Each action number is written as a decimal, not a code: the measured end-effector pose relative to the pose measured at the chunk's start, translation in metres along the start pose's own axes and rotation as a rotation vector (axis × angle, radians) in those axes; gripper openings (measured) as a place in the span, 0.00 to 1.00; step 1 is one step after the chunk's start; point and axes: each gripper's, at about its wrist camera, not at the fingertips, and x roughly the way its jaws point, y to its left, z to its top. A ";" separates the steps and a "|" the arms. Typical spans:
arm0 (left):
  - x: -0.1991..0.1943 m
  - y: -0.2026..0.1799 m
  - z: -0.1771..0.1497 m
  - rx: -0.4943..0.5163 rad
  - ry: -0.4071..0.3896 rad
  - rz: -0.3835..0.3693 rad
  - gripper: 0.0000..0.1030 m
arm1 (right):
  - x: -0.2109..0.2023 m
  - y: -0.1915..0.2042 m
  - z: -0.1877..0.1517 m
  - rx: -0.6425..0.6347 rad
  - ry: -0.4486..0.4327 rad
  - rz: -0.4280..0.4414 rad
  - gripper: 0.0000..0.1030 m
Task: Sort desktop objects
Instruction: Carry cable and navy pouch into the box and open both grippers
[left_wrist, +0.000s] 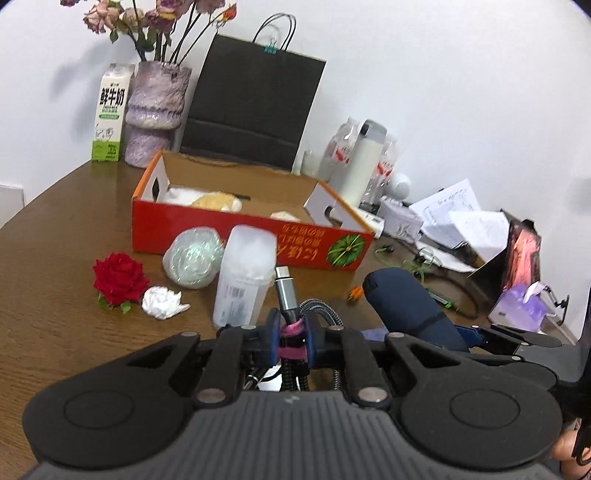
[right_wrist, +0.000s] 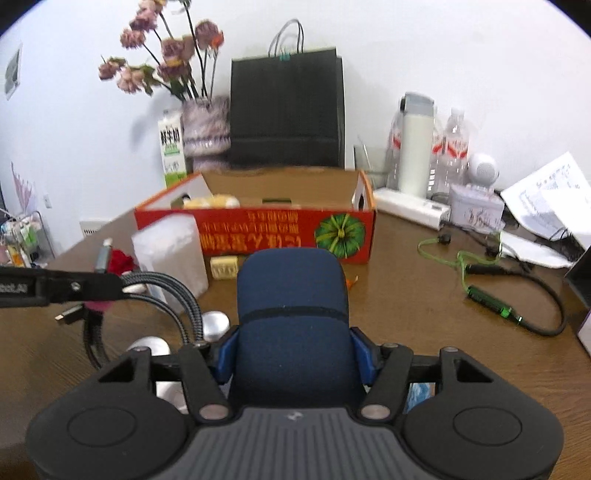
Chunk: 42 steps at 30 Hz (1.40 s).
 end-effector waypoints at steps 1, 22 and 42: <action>-0.002 -0.001 0.001 -0.001 -0.009 -0.009 0.13 | -0.003 0.001 0.002 -0.001 -0.008 0.003 0.58; 0.006 0.005 0.094 -0.084 -0.237 -0.009 0.13 | 0.012 0.011 0.087 0.060 -0.174 0.013 0.58; 0.169 0.100 0.144 -0.263 -0.127 0.072 0.13 | 0.212 -0.011 0.146 0.075 -0.054 -0.027 0.58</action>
